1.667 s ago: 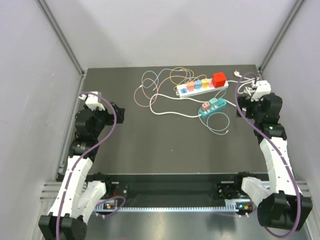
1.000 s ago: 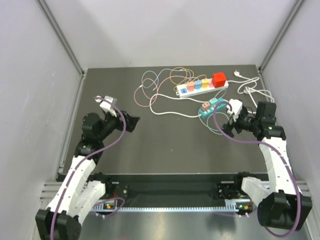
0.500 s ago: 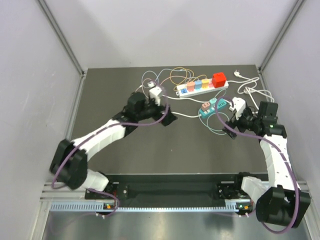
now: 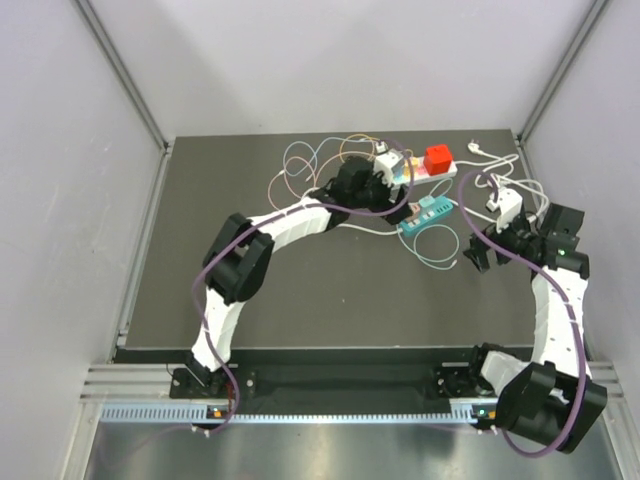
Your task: Pull the plug off the socket
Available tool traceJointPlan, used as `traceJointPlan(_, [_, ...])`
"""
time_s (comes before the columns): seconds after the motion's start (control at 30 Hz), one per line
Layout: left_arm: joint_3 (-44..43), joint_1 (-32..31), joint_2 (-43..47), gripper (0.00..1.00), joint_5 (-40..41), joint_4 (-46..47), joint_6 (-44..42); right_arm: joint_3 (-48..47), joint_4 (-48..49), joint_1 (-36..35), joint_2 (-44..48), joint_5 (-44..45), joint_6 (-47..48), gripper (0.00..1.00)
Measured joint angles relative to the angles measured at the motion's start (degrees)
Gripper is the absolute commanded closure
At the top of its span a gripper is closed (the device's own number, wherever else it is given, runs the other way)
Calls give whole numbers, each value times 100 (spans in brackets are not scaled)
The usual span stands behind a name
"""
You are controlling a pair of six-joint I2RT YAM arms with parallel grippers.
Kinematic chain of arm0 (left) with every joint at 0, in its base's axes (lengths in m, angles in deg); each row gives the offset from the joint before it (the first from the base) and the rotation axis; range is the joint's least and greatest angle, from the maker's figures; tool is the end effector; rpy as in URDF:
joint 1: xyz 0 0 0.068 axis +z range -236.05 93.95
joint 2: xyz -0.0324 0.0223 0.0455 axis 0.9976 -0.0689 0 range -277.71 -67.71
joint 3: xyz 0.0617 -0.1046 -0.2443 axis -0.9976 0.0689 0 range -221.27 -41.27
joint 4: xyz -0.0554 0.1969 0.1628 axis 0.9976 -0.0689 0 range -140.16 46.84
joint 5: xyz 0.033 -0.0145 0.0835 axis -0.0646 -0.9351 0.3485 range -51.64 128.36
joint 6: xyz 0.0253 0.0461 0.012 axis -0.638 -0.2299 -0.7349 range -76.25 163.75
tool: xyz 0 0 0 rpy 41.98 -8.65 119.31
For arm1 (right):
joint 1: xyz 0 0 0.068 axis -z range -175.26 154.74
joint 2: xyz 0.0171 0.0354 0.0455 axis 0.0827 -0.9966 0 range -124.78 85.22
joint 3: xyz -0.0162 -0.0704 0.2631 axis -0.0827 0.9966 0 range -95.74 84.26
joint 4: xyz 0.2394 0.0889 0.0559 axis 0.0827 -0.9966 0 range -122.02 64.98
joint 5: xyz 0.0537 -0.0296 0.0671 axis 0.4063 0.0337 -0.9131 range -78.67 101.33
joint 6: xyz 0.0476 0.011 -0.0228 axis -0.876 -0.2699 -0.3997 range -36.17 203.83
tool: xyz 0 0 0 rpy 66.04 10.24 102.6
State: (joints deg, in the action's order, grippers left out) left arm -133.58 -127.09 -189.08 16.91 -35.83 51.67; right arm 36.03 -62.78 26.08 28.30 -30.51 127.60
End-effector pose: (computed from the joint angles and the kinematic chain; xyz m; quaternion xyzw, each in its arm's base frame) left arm 0.3687 -0.3382 0.2327 0.3319 0.7498 -0.3687 0.4379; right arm 0.1914 -0.0494 0.2842 -0.2987 0.8251 0.0931 0.4705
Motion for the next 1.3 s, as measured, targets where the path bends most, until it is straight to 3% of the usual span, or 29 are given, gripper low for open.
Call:
traceJointPlan(0.4, [-1486, -566, -1134, 21, 1115, -555, -505, -66, -195, 170, -83, -334, -2, 0])
traceJointPlan(0.6, [-1751, -638, -1526, 30, 1674, -898, -824, -66, -258, 249, -105, -448, 20, 0])
traceJointPlan(0.73, [-1751, -678, -1609, 41, 1989, -1071, -981, -66, -282, 295, -155, -503, 44, 0])
traceJointPlan(1.0, [-1895, -752, -1609, 45, 2247, -1088, -1075, -66, -365, 326, -177, -586, 83, 0])
traceJointPlan(1.17, [-2050, -778, -1626, 64, 2240, -1115, -1110, -66, -387, 385, -184, -625, 116, 0])
traceJointPlan(1.27, [-2203, -789, -1718, 98, 2199, -1165, -1182, -66, -389, 417, -186, -634, 120, 0])
traceJointPlan(1.3, [-2234, -796, -1731, 100, 2199, -1189, -1220, -66, -389, 424, -186, -640, 120, 0])
